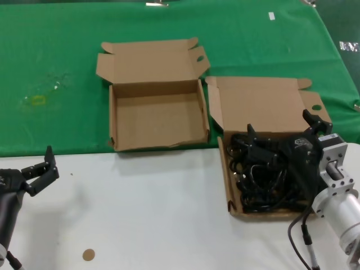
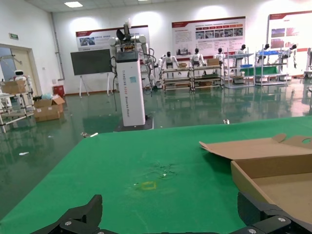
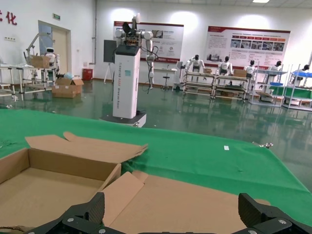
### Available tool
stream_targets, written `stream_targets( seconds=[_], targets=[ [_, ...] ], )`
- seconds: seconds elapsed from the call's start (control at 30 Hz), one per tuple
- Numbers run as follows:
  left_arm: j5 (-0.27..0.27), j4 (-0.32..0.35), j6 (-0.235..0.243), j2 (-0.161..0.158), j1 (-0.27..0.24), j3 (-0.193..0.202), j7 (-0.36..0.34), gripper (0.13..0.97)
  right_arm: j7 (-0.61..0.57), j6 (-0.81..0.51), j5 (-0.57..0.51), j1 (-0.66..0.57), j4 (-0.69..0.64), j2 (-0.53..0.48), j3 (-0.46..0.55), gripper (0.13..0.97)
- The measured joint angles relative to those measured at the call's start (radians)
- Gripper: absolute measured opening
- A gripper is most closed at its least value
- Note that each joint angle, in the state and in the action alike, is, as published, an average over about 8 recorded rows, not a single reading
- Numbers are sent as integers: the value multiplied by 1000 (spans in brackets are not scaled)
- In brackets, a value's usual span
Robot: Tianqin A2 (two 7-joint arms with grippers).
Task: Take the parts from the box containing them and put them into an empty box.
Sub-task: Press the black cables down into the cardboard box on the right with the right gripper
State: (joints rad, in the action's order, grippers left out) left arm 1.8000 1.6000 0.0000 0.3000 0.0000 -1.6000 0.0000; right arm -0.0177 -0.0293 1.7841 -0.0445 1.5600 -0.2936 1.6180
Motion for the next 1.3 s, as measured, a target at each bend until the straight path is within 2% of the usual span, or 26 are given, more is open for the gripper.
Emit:
stream_targets(
  seconds=[1.3],
  targets=[
    [0, 0, 0, 0, 0, 0, 0, 966, 0, 0, 0, 0, 0, 0, 0, 966]
  ],
)
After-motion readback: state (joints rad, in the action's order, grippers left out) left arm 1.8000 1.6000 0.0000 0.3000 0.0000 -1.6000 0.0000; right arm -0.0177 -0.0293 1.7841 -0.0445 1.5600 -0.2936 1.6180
